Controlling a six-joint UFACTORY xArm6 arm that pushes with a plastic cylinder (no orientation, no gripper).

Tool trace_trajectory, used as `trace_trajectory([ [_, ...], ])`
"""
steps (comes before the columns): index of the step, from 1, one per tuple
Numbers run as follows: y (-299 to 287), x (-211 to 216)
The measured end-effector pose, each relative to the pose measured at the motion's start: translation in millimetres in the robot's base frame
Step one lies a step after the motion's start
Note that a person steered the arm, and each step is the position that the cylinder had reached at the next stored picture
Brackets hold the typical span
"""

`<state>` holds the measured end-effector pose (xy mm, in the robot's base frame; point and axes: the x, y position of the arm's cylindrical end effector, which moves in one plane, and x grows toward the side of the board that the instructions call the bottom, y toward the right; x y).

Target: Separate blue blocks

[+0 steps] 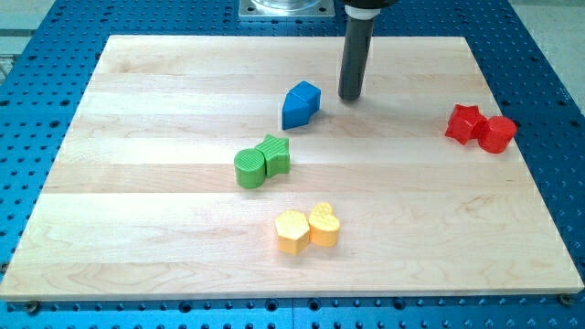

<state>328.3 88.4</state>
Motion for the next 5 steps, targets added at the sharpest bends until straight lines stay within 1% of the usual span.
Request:
trace_trajectory([
  [2, -7.6, 1.2],
  [3, 0.2, 22.0],
  [4, -0.3, 68.0],
  [5, -19.4, 70.4],
])
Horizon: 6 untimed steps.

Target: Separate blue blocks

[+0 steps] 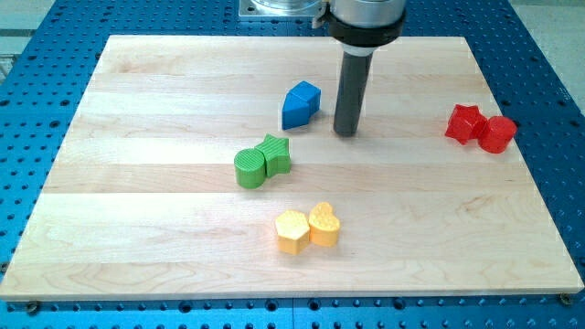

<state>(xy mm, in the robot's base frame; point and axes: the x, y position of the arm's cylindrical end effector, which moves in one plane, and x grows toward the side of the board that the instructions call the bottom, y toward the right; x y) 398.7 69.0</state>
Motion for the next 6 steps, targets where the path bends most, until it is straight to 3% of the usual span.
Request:
trace_trajectory([
  [4, -36.0, -4.3],
  [5, -76.2, -29.5],
  [6, -78.3, -61.5],
])
